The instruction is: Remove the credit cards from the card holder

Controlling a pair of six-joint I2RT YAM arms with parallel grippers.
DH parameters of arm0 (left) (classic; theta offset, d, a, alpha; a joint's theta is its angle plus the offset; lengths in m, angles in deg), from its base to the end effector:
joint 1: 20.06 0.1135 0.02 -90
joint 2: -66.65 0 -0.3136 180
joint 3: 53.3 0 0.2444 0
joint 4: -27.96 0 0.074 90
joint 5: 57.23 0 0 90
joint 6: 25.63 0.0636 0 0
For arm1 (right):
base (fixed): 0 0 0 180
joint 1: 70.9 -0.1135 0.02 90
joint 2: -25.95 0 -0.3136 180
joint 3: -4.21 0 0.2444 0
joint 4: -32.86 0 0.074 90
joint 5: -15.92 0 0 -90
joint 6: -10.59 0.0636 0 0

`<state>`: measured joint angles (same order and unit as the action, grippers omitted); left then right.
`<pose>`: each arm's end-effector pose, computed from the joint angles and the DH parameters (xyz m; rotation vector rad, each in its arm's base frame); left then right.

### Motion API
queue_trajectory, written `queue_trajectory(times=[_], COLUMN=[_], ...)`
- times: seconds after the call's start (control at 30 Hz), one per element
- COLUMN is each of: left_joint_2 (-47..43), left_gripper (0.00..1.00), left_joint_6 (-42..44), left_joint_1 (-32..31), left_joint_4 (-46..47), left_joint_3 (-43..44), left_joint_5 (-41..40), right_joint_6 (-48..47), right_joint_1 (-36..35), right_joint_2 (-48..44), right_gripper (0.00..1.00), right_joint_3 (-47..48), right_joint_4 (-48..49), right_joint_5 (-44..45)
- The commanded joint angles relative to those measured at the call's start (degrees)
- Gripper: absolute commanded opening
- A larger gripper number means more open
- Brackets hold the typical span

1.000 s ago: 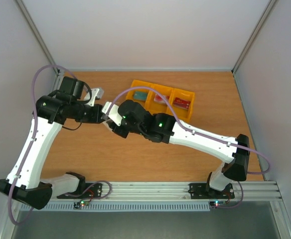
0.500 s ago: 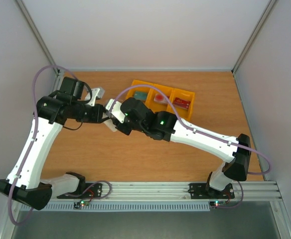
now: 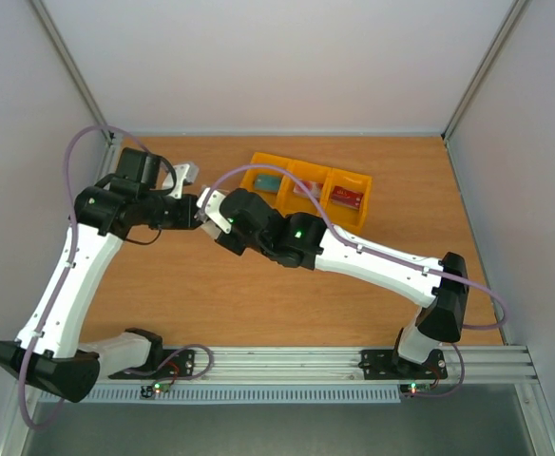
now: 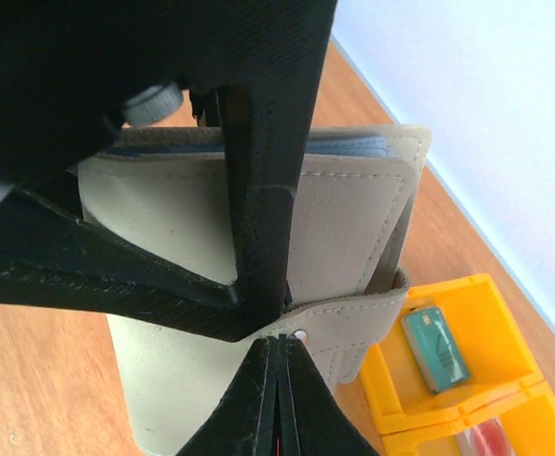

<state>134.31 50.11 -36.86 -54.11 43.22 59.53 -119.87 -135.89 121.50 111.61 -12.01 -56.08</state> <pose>0.1767 -0.0832 0.4168 0.2562 2.5254 -0.8052 0.1879 0.3563 0.4025 -1.5684 1.4215 -0.0833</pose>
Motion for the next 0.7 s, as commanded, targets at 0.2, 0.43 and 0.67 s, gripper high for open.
queue_trajectory(times=[0.2, 0.43, 0.67], left_joint_2=[-1.0, -0.7, 0.1], left_gripper=[0.0, 0.0, 0.0], left_joint_6=[3.8, 4.7, 7.2], left_joint_1=[-2.3, -2.3, -2.3], left_joint_4=[-9.1, -8.9, -8.0], left_joint_3=[-1.5, -1.8, 1.3], left_joint_5=[8.0, 5.6, 2.0], right_joint_6=[3.3, 4.4, 4.1], right_joint_1=[9.5, 16.1, 16.1], right_joint_2=[-4.4, -11.3, -16.9], right_gripper=[0.01, 0.01, 0.17], right_joint_3=[-3.3, -10.8, -13.5], right_joint_4=[2.6, 2.7, -0.9], right_joint_5=[12.1, 2.3, -20.2])
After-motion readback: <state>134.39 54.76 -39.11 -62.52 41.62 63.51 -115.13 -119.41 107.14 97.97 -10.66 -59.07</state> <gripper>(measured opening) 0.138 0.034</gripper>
